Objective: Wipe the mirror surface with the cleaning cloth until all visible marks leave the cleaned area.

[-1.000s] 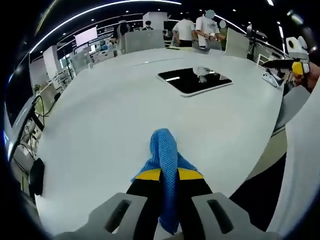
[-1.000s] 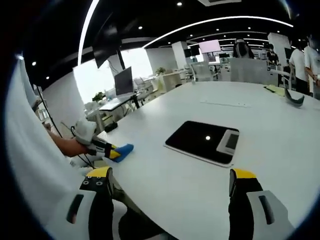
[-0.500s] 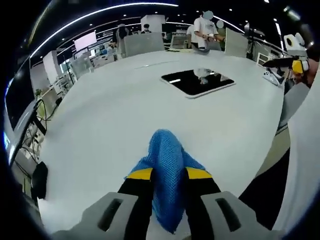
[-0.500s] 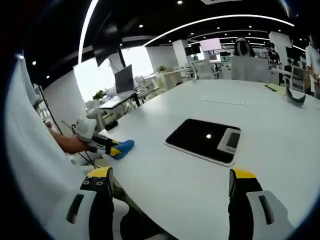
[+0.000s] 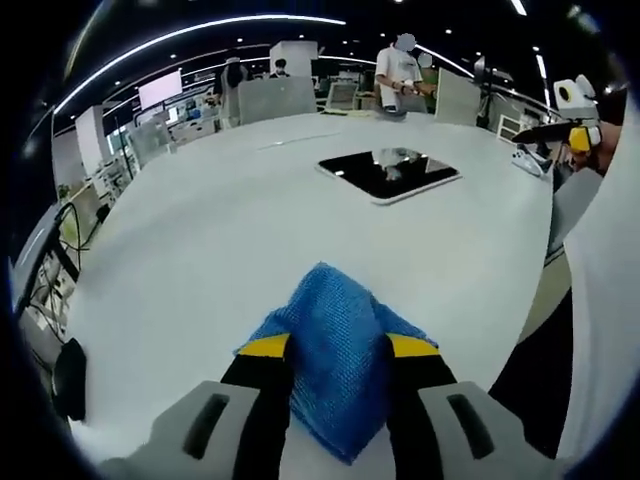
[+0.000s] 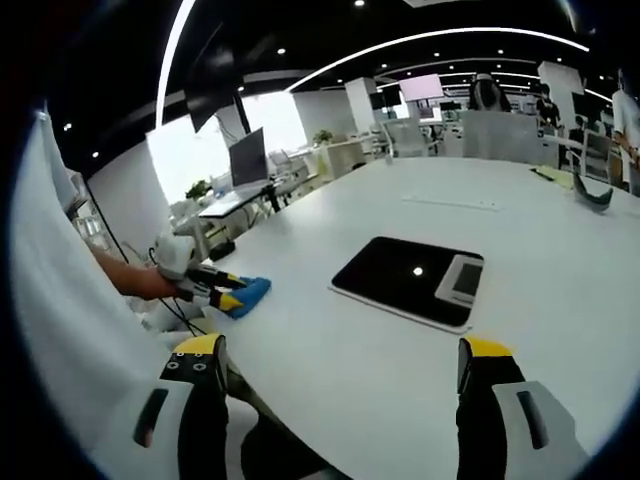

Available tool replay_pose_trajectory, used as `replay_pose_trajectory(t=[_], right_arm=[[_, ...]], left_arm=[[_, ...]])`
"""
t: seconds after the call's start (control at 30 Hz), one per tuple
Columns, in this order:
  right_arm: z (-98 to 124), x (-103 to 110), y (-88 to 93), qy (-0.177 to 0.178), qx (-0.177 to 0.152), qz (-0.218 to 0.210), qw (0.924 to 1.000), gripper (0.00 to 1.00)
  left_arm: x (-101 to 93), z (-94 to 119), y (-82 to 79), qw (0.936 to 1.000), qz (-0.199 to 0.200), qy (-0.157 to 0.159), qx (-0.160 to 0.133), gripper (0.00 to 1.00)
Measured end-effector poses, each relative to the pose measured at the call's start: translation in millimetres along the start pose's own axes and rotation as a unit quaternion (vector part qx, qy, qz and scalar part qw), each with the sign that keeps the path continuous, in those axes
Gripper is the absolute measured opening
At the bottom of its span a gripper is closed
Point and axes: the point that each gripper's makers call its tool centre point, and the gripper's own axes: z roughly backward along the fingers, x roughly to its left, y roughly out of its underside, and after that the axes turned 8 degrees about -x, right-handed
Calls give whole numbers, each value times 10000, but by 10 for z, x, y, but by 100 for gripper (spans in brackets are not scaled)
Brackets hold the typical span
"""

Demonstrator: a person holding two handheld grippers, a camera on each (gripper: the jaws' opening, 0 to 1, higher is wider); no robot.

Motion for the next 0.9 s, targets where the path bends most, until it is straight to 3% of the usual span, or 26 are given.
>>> replay_pose_trajectory(t=[0.3,0.6,0.67,0.73,0.83,0.9], right_arm=[[8,-2,-8,52,8,5,10000,96],[13,23,-38,28,10,64,10000,96],[21,22,-44,27,-2,66,10000,96],[31,30,-60,9,-34,65,10000,97],[37,28,-77,10,-47,121,9999,98],[50,26,-110,19,-66,158,9999,99]], left_arm=[[-27,-10,-9,10000,-11,47,57,42],[-140,9,-45,9997,165,188,72,55],[-138,40,-109,9998,145,144,25,57],[-219,47,-255,9986,326,342,-233,57],[-288,86,-468,9978,171,420,-489,66],[-326,110,-565,9969,280,454,-570,74]])
